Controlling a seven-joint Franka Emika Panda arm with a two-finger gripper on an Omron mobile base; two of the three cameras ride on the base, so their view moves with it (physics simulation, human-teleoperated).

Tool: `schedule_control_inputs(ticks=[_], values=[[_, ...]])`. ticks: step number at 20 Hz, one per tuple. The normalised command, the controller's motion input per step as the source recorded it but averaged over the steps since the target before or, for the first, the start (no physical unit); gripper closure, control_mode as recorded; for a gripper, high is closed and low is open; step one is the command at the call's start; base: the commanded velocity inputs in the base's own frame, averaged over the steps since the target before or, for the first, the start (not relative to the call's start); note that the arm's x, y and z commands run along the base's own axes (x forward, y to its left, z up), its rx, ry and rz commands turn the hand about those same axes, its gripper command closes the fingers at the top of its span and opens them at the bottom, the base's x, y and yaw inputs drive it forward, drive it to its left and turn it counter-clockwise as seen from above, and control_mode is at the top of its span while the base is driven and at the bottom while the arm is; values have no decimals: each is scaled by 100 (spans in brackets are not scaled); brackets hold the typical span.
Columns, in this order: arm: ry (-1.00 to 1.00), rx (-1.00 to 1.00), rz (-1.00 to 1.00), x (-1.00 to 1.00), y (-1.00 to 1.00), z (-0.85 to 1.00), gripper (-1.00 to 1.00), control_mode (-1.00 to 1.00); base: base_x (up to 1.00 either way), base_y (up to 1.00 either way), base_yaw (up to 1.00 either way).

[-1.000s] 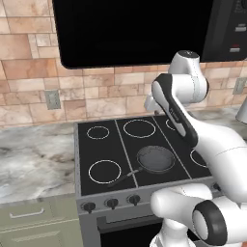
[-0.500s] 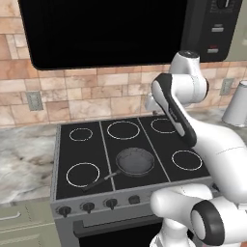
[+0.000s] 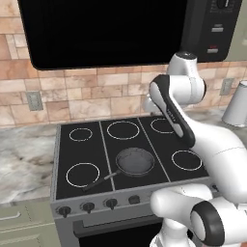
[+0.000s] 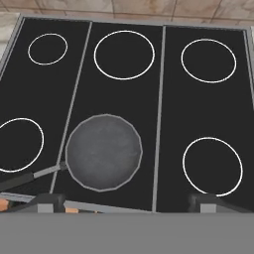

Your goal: Turn on the front center burner of the stove.

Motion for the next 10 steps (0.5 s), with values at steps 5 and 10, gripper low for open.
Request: schedule_control_inputs(ticks=[5,10], values=[[-32,-2,-1,-19,100,-38,-100,-100,0,0,0],[-3,-13,-9,-2,100,-47,-100,-100,0,0,0]])
